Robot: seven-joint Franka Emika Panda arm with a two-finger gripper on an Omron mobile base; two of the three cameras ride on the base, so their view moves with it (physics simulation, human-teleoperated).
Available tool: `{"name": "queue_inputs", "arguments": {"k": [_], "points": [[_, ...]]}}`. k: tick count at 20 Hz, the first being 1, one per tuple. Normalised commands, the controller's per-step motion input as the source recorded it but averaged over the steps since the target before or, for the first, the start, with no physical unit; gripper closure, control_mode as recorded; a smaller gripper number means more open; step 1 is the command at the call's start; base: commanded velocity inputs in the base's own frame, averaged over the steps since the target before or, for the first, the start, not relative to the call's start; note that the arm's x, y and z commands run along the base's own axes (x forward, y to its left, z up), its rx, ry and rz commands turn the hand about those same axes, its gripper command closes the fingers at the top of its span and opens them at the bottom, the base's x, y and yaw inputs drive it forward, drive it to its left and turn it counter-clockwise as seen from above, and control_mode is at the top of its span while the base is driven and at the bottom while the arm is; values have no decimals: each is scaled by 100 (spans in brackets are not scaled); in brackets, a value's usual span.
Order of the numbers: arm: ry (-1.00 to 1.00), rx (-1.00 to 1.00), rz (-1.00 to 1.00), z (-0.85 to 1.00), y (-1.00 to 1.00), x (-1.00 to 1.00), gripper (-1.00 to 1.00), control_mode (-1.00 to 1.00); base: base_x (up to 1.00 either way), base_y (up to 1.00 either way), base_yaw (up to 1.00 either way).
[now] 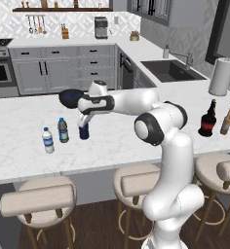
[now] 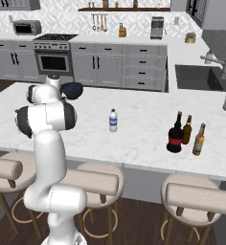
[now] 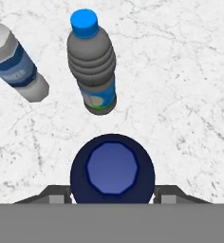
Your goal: Move the plastic bottles in the middle to the plastics group, and the glass bottles in the middle to the glass group.
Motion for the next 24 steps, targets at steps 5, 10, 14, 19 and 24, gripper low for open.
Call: {"name": "queue_inputs", "arguments": {"k": [5, 10, 14, 19, 24], "points": [[-1, 0, 4, -10, 17, 30, 100, -100, 0, 0, 0], [0, 0, 4, -2, 14, 27, 100, -100, 0, 0, 0], [0, 0, 1, 0, 17, 23, 100, -100, 0, 0, 0], [2, 0, 0, -8, 8, 6, 100, -100, 0, 0, 0], [0, 0, 0, -45, 0, 0, 100, -100, 0, 0, 0]]}}
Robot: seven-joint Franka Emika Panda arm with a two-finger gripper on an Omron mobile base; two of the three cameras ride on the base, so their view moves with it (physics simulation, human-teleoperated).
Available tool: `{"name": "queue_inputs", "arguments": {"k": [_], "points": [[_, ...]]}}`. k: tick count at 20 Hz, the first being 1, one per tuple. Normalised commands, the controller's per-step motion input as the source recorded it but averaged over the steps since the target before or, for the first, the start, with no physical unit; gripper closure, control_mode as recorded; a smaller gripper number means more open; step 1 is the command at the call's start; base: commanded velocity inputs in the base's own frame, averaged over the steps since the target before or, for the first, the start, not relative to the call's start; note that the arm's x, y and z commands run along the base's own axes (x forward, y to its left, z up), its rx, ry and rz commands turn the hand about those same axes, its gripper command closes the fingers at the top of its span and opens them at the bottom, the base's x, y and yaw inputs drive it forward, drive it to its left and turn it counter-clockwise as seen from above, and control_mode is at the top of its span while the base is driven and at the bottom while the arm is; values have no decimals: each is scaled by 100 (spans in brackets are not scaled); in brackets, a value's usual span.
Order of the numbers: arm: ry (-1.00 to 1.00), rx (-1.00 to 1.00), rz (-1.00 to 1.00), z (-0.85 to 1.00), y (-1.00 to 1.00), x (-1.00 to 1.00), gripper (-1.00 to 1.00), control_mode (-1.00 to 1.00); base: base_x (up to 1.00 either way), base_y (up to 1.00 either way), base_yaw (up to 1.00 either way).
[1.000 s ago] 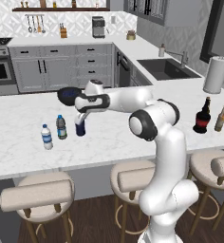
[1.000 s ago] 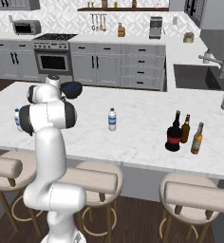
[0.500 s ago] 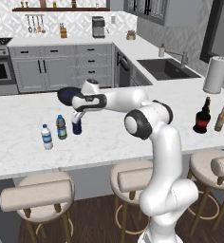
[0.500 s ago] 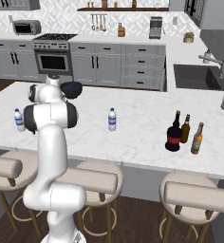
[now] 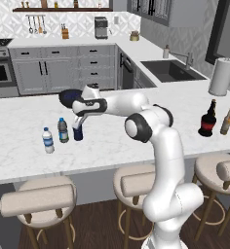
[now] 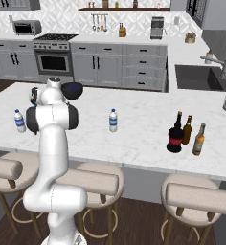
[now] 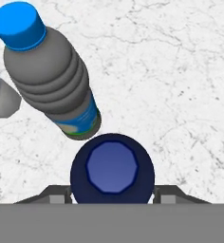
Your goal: Move the plastic bottles in the middle to the plastics group, and the glass bottles in the middle to the glass group.
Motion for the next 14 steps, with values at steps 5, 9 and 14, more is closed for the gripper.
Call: {"name": "queue_inputs", "arguments": {"k": [5, 9, 14], "points": [[0, 0, 0, -45, 0, 0, 100, -100, 0, 0, 0], [0, 0, 0, -15, 0, 0, 100, -100, 0, 0, 0], [0, 0, 0, 0, 0, 0, 100, -100, 0, 0, 0]]}}
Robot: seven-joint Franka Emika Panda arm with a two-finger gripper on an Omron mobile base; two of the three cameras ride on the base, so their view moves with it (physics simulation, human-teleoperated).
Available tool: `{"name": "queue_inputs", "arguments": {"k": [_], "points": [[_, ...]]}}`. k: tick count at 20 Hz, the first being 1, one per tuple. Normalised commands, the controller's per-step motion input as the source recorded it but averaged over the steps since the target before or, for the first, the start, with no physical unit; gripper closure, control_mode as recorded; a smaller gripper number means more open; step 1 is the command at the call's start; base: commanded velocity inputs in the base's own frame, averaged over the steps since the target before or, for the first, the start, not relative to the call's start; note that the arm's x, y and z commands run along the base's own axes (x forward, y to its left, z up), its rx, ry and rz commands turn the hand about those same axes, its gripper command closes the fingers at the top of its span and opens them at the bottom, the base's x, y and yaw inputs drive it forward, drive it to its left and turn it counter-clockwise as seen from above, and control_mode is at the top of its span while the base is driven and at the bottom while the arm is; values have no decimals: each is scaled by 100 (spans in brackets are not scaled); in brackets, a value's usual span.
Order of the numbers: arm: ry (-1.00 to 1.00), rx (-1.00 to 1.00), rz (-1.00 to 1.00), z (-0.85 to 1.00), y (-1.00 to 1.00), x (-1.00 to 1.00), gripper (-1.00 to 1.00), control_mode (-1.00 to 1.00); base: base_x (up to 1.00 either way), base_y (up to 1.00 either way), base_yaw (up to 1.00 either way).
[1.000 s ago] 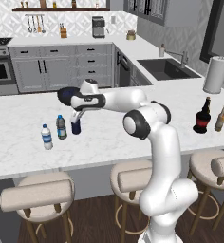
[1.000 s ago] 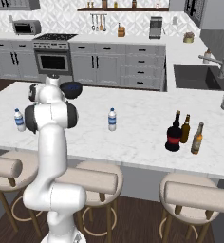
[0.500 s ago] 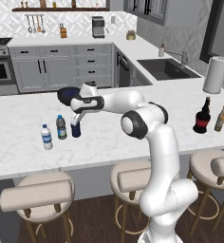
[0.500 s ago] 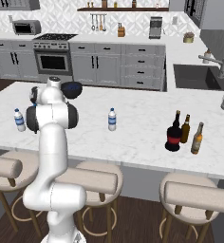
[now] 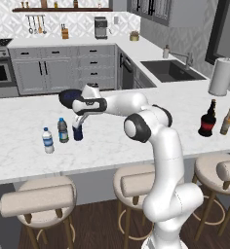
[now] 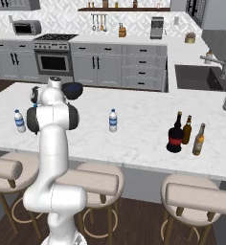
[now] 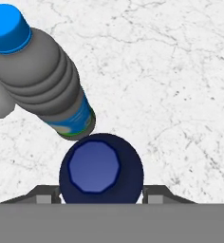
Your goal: Move the plastic bottles in the middle to the plastics group, and the glass bottles in the middle to the glass group.
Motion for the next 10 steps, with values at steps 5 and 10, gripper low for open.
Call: {"name": "queue_inputs", "arguments": {"k": [5, 10], "points": [[0, 0, 0, 0, 0, 0, -100, -100, 0, 0, 0], [0, 0, 0, 0, 0, 0, -100, -100, 0, 0, 0]]}}
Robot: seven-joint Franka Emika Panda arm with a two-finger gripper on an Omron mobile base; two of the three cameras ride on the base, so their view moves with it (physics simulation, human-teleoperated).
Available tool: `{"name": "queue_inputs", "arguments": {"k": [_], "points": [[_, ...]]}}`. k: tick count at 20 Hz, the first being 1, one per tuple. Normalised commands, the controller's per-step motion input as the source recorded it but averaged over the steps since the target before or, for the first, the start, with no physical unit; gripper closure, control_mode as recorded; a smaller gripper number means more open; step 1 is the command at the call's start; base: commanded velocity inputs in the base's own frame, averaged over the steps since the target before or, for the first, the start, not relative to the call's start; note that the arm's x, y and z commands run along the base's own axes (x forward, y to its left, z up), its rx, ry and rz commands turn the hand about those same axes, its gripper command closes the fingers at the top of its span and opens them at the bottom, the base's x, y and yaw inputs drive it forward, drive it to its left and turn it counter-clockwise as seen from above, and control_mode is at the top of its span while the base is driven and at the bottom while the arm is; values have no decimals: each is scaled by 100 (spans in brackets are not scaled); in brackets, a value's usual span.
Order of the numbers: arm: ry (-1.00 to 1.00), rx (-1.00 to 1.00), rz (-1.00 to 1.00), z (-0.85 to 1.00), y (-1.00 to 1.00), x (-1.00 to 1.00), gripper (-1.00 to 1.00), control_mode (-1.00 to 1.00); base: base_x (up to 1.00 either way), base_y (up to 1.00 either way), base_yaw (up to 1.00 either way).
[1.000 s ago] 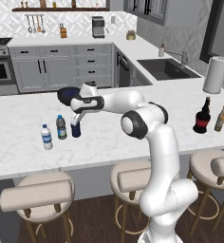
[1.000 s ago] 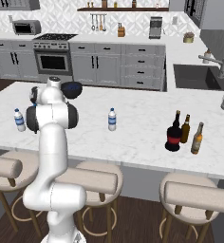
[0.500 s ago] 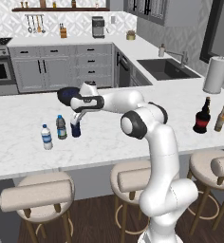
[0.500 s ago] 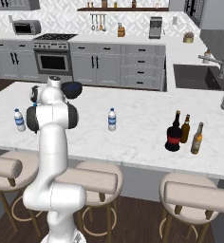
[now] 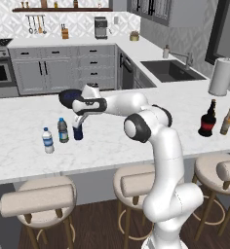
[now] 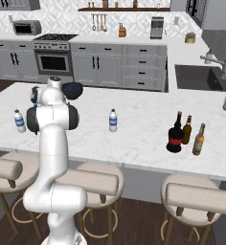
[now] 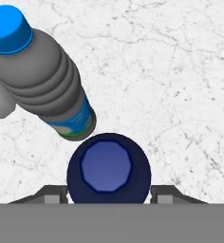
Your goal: Move the plastic bottles in the middle to the plastics group, and the glass bottles in the middle to the glass group.
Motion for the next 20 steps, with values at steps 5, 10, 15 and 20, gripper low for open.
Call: {"name": "queue_inputs", "arguments": {"k": [5, 10, 15, 20], "points": [[0, 0, 0, 0, 0, 0, -100, -100, 0, 0, 0], [0, 0, 0, 10, 0, 0, -100, -100, 0, 0, 0], [-2, 0, -1, 38, -8, -19, -100, -100, 0, 0, 0], [-4, 1, -7, 46, -31, -41, -100, -100, 0, 0, 0]]}}
